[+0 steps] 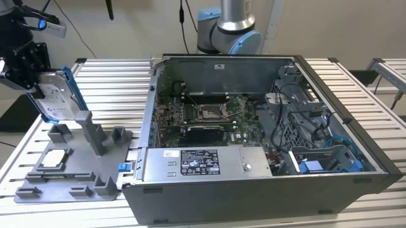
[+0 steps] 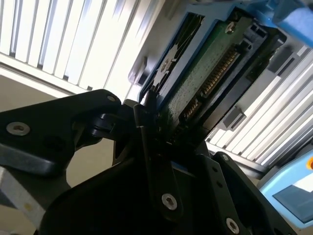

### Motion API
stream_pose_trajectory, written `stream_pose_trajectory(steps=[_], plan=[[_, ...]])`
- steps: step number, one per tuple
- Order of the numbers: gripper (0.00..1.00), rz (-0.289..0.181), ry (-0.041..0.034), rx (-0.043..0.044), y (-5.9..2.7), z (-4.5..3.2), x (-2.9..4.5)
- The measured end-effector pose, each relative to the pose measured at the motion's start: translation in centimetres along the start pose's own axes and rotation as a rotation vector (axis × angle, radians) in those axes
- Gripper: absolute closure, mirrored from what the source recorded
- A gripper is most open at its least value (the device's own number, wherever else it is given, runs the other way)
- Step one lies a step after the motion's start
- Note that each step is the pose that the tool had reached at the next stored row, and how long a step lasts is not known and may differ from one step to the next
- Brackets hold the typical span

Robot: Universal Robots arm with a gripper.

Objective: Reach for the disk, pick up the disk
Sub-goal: 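Pick up the disk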

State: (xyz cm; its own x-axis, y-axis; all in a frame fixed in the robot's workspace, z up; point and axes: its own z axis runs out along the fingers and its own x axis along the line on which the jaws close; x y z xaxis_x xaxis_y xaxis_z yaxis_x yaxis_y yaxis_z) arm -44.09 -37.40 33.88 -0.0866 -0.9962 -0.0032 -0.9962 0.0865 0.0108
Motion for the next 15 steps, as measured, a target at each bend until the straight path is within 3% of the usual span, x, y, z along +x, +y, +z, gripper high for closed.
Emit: stream_pose_trajectory(steps=[15], plan=[[1.00, 0.000, 0.0001, -0.0001, 0.03, -2.61, -0.01]])
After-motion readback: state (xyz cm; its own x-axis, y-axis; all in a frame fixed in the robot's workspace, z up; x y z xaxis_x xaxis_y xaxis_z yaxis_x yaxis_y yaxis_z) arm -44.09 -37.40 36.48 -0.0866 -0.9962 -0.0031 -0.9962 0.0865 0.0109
